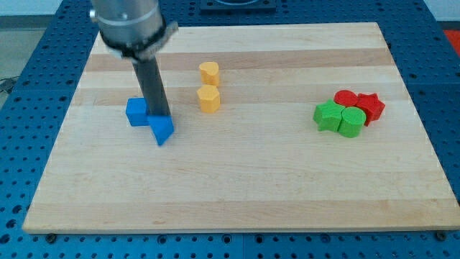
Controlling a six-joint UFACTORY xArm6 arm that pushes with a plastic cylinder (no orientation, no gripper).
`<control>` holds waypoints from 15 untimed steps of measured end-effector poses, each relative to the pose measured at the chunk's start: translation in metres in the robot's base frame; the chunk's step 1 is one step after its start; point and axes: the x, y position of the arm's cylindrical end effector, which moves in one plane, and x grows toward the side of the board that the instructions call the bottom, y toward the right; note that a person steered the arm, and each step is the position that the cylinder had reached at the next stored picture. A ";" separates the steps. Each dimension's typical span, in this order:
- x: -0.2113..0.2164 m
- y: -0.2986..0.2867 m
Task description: Move the blue cube below the yellow hexagon
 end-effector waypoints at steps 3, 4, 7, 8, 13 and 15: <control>-0.011 0.014; -0.042 -0.014; -0.076 -0.080; -0.043 -0.101; -0.009 -0.008; -0.042 -0.038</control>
